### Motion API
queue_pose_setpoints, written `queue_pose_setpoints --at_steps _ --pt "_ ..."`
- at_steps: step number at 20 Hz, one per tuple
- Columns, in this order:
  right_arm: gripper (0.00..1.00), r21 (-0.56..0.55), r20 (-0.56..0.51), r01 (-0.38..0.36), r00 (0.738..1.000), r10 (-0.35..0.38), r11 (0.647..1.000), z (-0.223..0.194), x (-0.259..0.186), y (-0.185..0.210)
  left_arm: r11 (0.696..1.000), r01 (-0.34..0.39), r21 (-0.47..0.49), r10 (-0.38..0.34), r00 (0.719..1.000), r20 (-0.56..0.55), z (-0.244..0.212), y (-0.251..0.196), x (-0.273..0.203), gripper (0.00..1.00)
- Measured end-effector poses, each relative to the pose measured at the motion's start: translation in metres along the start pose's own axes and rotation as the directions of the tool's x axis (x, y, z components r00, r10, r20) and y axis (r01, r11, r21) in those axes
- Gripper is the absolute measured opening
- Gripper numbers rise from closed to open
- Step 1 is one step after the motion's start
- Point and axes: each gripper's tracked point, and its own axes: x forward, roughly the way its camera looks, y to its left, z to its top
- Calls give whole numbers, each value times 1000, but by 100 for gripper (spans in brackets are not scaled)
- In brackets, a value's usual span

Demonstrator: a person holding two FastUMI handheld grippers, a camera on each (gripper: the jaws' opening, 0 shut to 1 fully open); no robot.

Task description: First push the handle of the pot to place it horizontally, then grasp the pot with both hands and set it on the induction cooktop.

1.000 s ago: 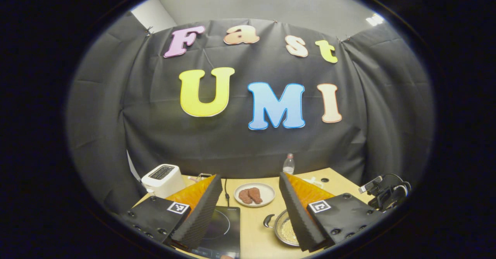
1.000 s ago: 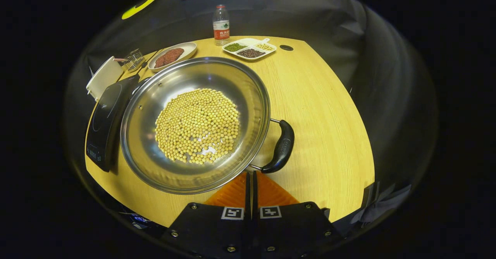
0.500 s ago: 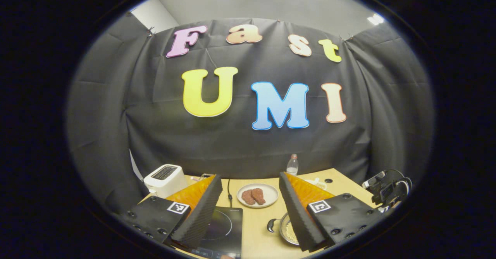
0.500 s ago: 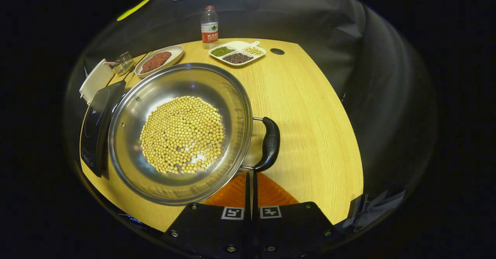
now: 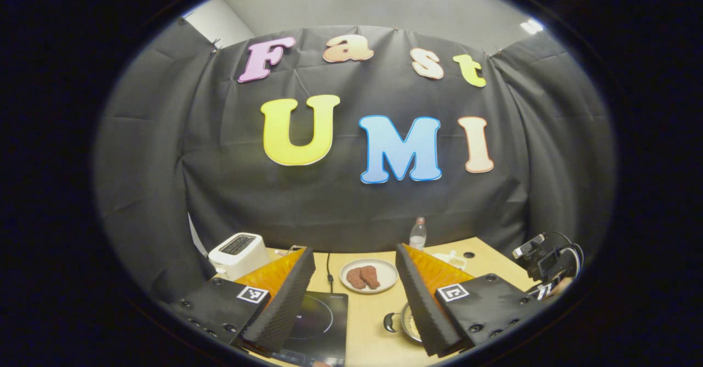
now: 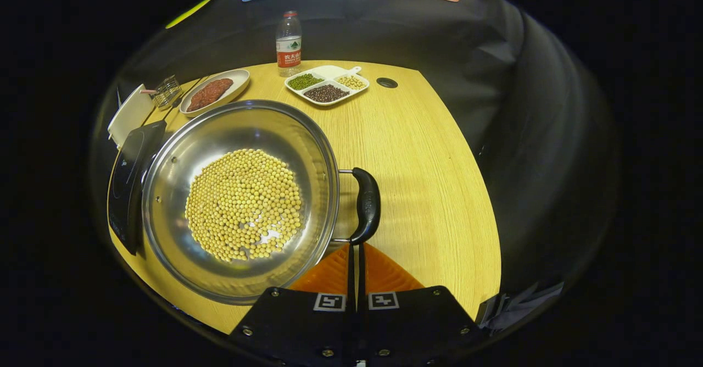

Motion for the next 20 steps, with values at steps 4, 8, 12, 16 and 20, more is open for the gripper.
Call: queue_pose_setpoints --at_steps 4,8,12,16,20 --pt "1 8 21 9 1000 -9 1000 8 2 -2 1000 2 -3 -2 1000 2 -1 5 -6 95" --pt "1 4 81 52 995 -53 999 17 -14 -11 999 33 -12 -33 999 -3 -8 3 -13 94" --pt "1 47 169 17 985 -25 999 20 -47 0 996 90 -28 -90 996 -6 -16 -1 -17 96" --pt "65 110 258 -44 966 14 993 24 -83 12 986 155 -56 -158 987 -44 -34 -14 -16 97" --pt "94 157 302 -35 953 -14 987 26 -100 8 979 195 -64 -200 975 -92 -50 -27 -7 94"
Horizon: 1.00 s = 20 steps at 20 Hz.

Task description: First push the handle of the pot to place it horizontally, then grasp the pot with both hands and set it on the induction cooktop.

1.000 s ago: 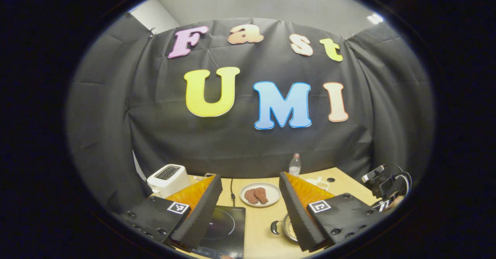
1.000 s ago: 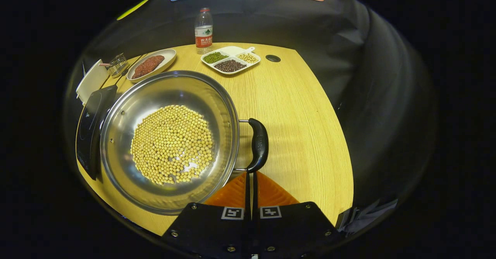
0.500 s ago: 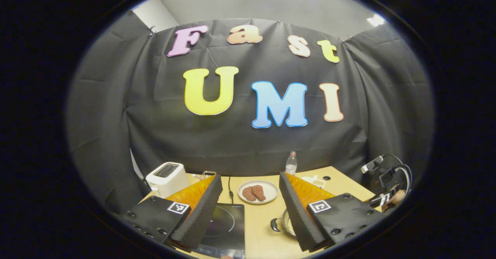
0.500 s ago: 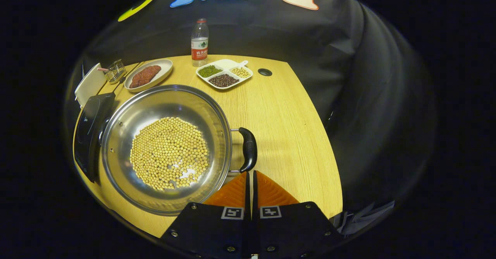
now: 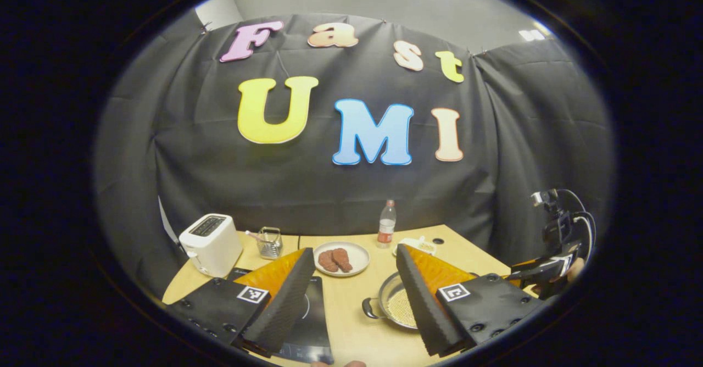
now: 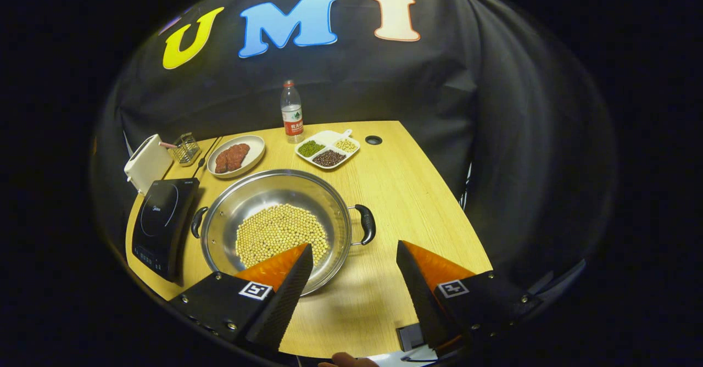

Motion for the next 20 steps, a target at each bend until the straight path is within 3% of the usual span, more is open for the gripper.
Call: queue_pose_setpoints --at_steps 6,11,12,20 --pt "93 25 -5 -31 1000 31 999 -2 10 -4 999 31 -29 -35 988 -153 -65 -25 48 97" --pt "93 3 -38 -60 997 60 998 -6 40 -8 999 18 -40 -29 958 -285 -123 -38 90 99" --pt "93 -1 -48 -66 997 66 998 -6 46 -8 999 9 -35 -20 950 -312 -135 -38 98 95" --pt "93 -48 -112 -103 989 97 994 -4 101 -5 999 -18 -47 -9 855 -518 -232 -42 142 97"
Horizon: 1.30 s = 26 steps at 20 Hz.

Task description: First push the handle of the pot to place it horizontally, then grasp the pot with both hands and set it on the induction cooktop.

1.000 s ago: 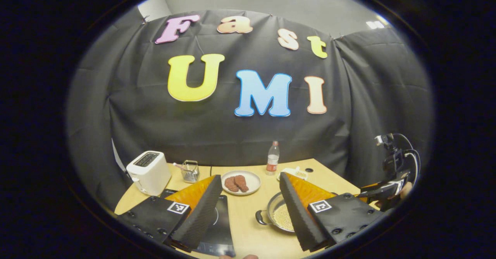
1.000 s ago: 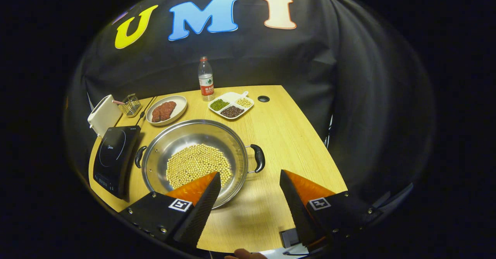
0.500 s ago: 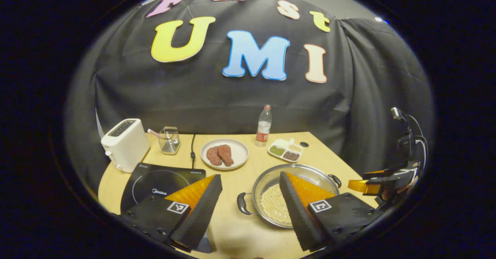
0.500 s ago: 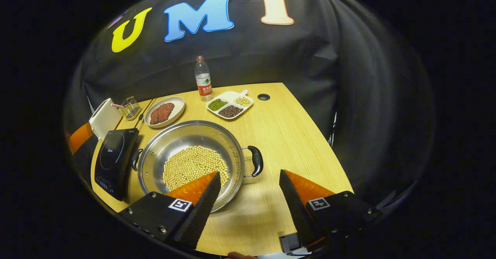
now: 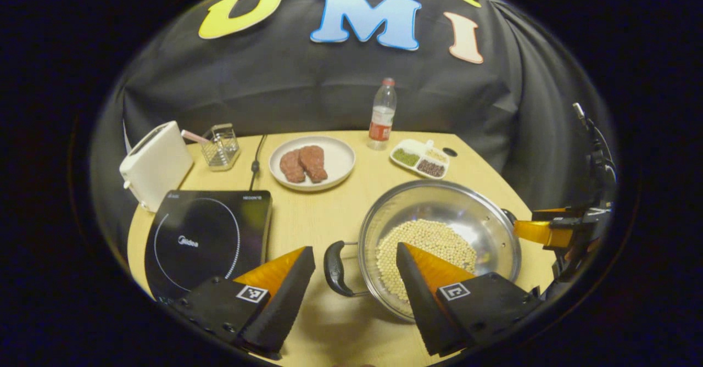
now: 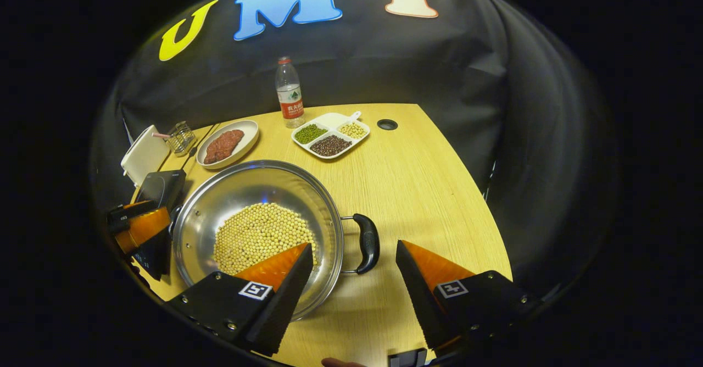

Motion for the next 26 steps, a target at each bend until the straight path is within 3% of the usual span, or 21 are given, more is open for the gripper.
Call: queue_pose_setpoints --at_steps 3,5,6,9,11,12,13,17,26 --pt "93 -13 -39 2 999 -2 1000 -7 20 -1 1000 -24 -1 24 998 -54 -15 7 23 96" --pt "88 -6 -66 -5 998 5 1000 -12 33 1 1000 -27 8 27 997 -73 -19 8 31 96" --pt "92 0 -79 -5 997 5 1000 -14 38 -1 1000 -26 7 27 996 -85 -22 7 35 97" --pt "85 21 -100 -1 995 3 1000 -15 50 -4 999 -41 18 43 994 -98 -25 10 43 98" --pt "76 46 -117 -29 993 35 998 -17 56 0 998 -55 30 58 991 -117 -29 13 46 92" --pt "75 60 -122 -42 991 49 997 -18 56 3 999 -39 20 41 991 -130 -32 8 51 82" --pt "64 59 -121 -47 991 54 997 -18 58 2 999 -51 21 53 990 -130 -30 8 52 73" --pt "54 66 -137 -61 988 70 996 -19 55 2 998 -59 37 63 987 -145 -30 10 52 65" --pt "54 79 -154 -66 985 78 995 -19 28 -2 997 -42 64 49 992 -118 -19 13 47 62"
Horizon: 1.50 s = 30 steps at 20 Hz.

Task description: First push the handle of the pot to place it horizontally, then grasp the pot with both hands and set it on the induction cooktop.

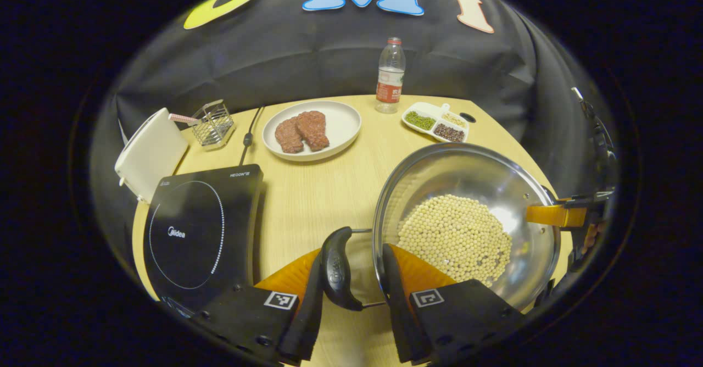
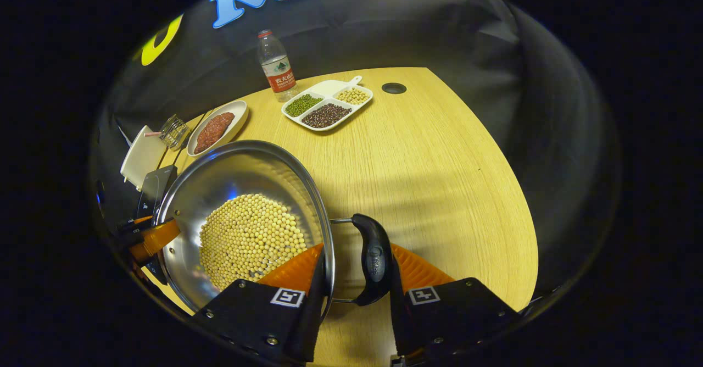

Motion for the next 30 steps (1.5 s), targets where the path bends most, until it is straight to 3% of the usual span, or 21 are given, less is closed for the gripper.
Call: queue_pose_setpoints --at_steps 1,3,7,10,12,15,17,18,19,26,30 --pt "54 -1 8 6 1000 -6 1000 1 -8 1 1000 7 -5 -7 1000 6 0 1 0 58" --pt "54 0 24 21 1000 -21 1000 2 -22 4 1000 22 -11 -22 1000 14 1 6 -2 62" --pt "54 9 52 44 998 -44 999 2 -53 22 999 47 -5 -46 998 41 10 19 -7 58" --pt "54 14 80 53 995 -54 999 3 -76 43 998 58 -1 -58 997 58 12 25 -13 65" --pt "53 19 95 51 994 -52 999 1 -88 60 998 57 13 -58 996 70 16 31 -18 58" --pt "54 25 102 53 993 -55 998 -5 -100 85 998 63 18 -64 995 72 21 36 -22 58" --pt "53 19 109 53 993 -55 998 -8 -105 103 998 63 12 -63 995 75 24 38 -25 61" --pt "54 18 109 53 993 -55 998 -8 -106 111 998 63 9 -63 995 76 24 38 -25 58" --pt "53 15 111 52 992 -53 999 -9 -107 121 998 60 8 -60 995 76 21 36 -22 61" --pt "54 -11 104 13 994 -12 1000 -12 -104 183 1000 26 -15 -25 996 88 18 30 -29 58" --pt "54 -29 96 -11 995 14 1000 -10 -96 218 1000 8 -24 -6 996 92 16 30 -32 61"
